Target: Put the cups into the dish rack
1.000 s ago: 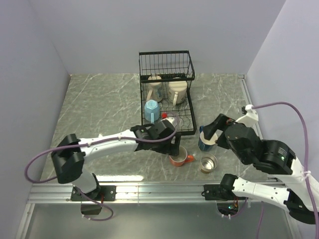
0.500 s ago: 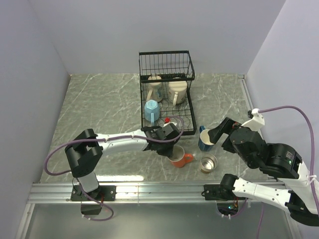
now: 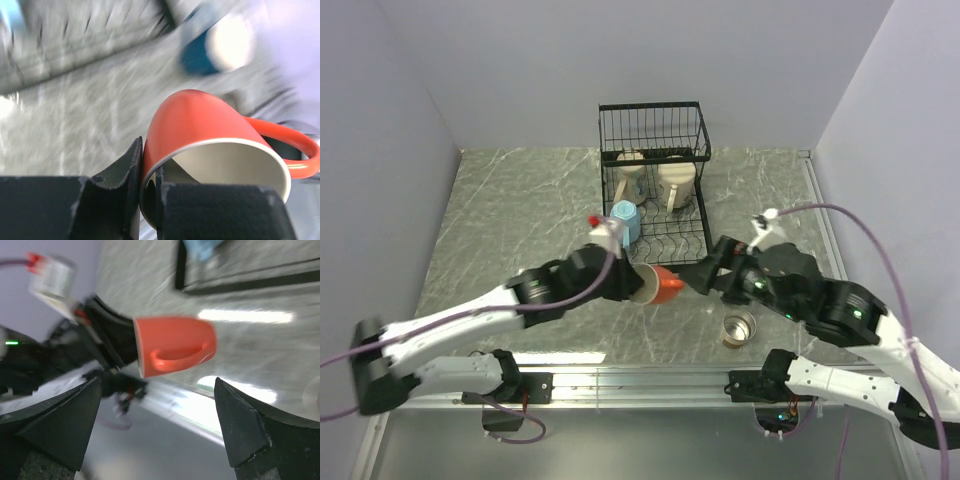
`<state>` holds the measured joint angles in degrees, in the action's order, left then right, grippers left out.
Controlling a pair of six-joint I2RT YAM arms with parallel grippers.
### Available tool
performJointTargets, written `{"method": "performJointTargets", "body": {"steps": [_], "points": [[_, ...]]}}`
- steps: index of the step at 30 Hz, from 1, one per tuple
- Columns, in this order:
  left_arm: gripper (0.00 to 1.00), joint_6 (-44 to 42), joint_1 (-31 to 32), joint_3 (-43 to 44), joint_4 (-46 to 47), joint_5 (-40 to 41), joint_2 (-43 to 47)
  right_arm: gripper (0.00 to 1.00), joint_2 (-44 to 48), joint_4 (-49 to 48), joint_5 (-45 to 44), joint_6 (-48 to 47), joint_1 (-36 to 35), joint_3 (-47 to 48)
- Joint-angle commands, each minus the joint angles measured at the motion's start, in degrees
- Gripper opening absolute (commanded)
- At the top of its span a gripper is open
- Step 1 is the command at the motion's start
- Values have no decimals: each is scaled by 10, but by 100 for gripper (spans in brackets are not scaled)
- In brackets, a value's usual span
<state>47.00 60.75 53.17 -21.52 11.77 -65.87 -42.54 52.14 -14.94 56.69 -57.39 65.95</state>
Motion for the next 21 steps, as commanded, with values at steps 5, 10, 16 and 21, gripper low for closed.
{"method": "performJointTargets", "body": {"steps": [5, 10, 16, 21], "points": [[0, -55, -2, -80, 201, 85, 213, 100, -54, -327, 356, 68, 88, -28], [0, -74, -2, -104, 204, 134, 275, 100, -62, -590, 466, 282, 134, -128], [0, -114, -2, -134, 272, 177, 297, 100, -114, -752, 507, 427, 105, -172], [0, -197, -2, -125, 315, 166, 279, 100, -141, -841, 518, 528, 93, -219]]}}
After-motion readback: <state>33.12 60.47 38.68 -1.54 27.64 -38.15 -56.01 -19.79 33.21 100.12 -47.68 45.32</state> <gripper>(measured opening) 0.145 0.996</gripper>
